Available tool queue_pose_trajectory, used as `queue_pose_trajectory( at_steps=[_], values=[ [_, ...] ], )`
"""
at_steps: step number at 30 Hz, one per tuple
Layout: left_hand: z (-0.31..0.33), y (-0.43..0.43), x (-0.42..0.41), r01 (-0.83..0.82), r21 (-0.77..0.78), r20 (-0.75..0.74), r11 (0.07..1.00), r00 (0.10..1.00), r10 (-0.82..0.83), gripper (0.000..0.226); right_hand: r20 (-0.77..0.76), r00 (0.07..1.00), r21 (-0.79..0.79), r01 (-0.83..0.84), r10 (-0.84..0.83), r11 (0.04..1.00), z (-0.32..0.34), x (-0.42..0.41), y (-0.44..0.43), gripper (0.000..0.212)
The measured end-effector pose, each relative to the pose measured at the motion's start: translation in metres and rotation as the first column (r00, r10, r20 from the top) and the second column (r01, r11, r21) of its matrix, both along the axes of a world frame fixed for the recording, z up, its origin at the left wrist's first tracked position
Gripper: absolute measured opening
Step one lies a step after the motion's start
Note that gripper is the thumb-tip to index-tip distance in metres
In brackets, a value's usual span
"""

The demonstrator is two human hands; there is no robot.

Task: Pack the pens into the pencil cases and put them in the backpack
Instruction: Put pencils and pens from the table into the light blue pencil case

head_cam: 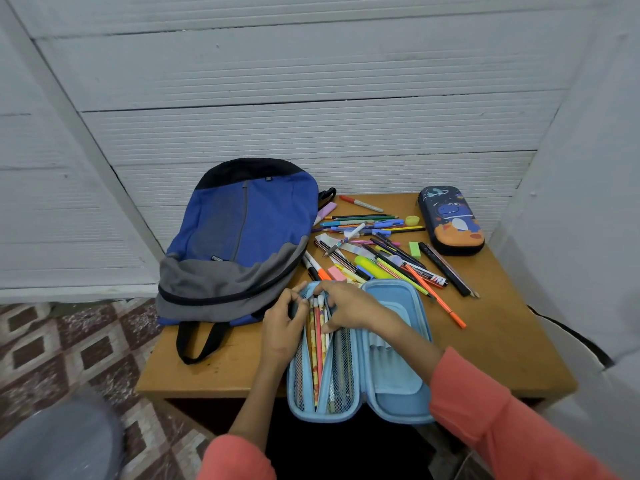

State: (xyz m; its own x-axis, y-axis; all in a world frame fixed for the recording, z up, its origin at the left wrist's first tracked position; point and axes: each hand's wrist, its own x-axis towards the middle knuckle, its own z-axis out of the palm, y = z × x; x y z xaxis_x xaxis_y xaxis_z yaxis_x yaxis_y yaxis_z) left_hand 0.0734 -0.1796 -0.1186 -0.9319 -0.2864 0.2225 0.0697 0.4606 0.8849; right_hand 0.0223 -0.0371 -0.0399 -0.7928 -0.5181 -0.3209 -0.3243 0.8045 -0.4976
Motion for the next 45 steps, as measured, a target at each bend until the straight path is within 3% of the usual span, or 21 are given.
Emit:
queue_pose_trajectory(
  at_steps=[11, 17, 21, 26, 30, 36, 45],
  values=[
    [0.003, 0.001, 0.002, -0.009, -0.002, 0.006, 1.000, 1.000, 0.009, 0.017, -0.029, 0.994, -0.081, 0.101, -0.103, 0.992, -0.002, 0.005, -0.004, 0.062],
    [0.002, 0.000, 0.000, -0.011, -0.011, -0.018, 1.000, 1.000, 0.011, 0.018, -0.269, 0.960, -0.075, 0.052, -0.070, 0.996, 0.004, 0.022, -0.010, 0.029],
    [0.000, 0.000, 0.000, -0.004, 0.000, -0.023, 1.000, 1.000, 0.004, 0.020, -0.370, 0.928, -0.017, 0.049, -0.052, 0.999, 0.004, 0.025, -0.015, 0.027],
    [0.000, 0.000, -0.001, 0.000, -0.006, -0.023, 1.000, 1.000, 0.000, 0.019, -0.364, 0.930, 0.000, 0.053, -0.050, 0.999, 0.005, 0.024, -0.013, 0.030],
    [0.000, 0.000, 0.000, -0.016, -0.026, -0.027, 1.000, 1.000, 0.016, 0.019, -0.353, 0.933, -0.012, 0.068, -0.068, 0.998, 0.006, 0.027, -0.010, 0.046],
    [0.003, 0.001, 0.001, -0.012, -0.006, -0.026, 1.000, 1.000, 0.011, 0.019, -0.273, 0.957, -0.012, 0.101, -0.101, 0.995, 0.003, 0.025, -0.005, 0.036],
    [0.005, 0.002, 0.002, -0.007, 0.004, -0.029, 1.000, 1.000, 0.007, 0.019, -0.312, 0.947, -0.001, 0.084, -0.080, 0.996, 0.003, 0.026, -0.006, 0.033]
  ],
)
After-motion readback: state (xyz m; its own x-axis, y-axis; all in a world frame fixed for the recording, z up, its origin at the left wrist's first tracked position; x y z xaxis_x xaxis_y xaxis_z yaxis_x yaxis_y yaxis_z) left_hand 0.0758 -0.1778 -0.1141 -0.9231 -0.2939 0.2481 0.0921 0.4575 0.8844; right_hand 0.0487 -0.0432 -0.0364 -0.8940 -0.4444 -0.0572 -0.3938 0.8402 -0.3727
